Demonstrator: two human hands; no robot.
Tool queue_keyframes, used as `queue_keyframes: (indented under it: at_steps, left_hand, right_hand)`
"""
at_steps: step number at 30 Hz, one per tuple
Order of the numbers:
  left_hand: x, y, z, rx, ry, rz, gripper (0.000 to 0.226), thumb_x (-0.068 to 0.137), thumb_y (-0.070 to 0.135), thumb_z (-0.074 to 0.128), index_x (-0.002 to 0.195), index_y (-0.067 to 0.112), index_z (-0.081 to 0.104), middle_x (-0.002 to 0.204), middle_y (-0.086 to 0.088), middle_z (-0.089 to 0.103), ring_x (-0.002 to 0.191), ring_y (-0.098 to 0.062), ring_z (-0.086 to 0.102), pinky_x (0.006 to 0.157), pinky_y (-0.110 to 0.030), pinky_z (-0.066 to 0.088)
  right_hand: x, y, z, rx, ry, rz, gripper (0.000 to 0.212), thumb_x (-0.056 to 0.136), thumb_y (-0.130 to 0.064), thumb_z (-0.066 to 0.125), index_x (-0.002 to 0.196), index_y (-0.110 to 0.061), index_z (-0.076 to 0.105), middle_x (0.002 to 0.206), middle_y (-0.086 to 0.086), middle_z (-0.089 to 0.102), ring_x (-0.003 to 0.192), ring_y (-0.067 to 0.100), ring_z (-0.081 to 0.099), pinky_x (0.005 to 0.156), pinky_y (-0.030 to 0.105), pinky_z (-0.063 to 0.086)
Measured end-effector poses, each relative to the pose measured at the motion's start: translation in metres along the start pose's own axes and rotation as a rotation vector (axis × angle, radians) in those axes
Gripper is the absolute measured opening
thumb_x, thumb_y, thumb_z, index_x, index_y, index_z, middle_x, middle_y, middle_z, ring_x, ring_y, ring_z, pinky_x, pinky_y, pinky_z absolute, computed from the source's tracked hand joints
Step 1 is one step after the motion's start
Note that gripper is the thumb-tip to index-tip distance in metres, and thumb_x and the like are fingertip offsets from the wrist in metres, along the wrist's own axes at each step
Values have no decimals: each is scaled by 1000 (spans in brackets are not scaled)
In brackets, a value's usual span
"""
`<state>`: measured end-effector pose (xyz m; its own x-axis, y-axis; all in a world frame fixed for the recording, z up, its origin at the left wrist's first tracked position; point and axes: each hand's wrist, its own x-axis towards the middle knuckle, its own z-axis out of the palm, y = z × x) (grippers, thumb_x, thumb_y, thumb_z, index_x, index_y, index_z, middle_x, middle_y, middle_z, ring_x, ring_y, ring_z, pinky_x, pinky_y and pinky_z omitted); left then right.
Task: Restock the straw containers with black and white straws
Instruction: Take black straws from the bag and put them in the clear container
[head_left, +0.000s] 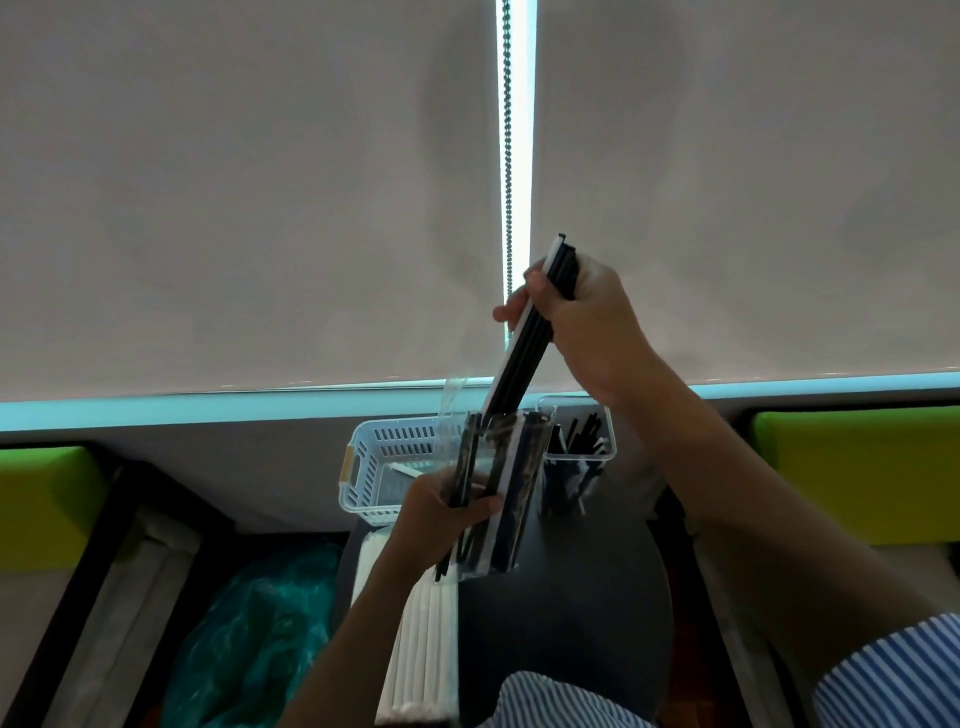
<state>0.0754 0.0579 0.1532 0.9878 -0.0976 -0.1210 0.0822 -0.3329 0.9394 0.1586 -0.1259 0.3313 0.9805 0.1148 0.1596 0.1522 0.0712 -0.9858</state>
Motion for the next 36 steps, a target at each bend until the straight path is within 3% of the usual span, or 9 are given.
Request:
queue_keyframes:
  at_steps: [6, 12, 18, 24, 27, 36]
  left_hand:
    - [-4, -16, 2, 76, 94, -76, 9, 84, 22, 79, 91, 26, 75, 87, 5, 78, 81, -7, 75, 81, -35, 62]
    - [-4, -21, 1, 35, 206, -153, 21, 81, 16, 83, 79, 34, 72, 80, 13, 77, 74, -4, 73, 76, -31, 60]
    - [2, -19, -3, -23, 204, -160, 17, 82, 17, 82, 90, 29, 75, 86, 9, 79, 79, -6, 75, 79, -30, 60]
    - [8, -20, -6, -36, 171, -159, 22, 81, 23, 82, 102, 17, 76, 93, 0, 79, 86, -16, 76, 85, -46, 61]
    - [9, -21, -6, -36, 163, -152, 21, 82, 22, 82, 101, 18, 76, 93, 0, 79, 87, -17, 76, 86, -48, 61]
    - [7, -18, -6, -70, 157, -159, 21, 82, 20, 81, 101, 18, 76, 95, 0, 79, 89, -16, 76, 87, -48, 60]
  right_hand:
    - [17, -26, -22, -136, 52, -198, 9, 101, -7, 52, 94, -9, 58, 80, 8, 72, 83, 28, 75, 88, 51, 58]
    - [33, -17, -40, -250, 140, -272, 10, 97, -5, 51, 92, -13, 57, 77, 9, 71, 80, 27, 74, 86, 47, 58]
    - [36, 53, -55, -375, 200, -119, 9, 99, -10, 52, 93, -15, 56, 83, 7, 73, 79, 14, 74, 85, 38, 57]
    - [24, 120, -66, -396, 214, 24, 16, 101, -9, 51, 93, -23, 55, 88, 1, 75, 90, 12, 72, 92, 35, 55]
    - [17, 140, -67, -387, 221, 71, 15, 101, -11, 53, 93, -23, 56, 89, 1, 75, 91, 11, 71, 87, 33, 53]
    - [12, 170, -68, -430, 181, 143, 6, 100, -8, 54, 98, -9, 59, 89, 5, 75, 88, 11, 70, 85, 31, 54]
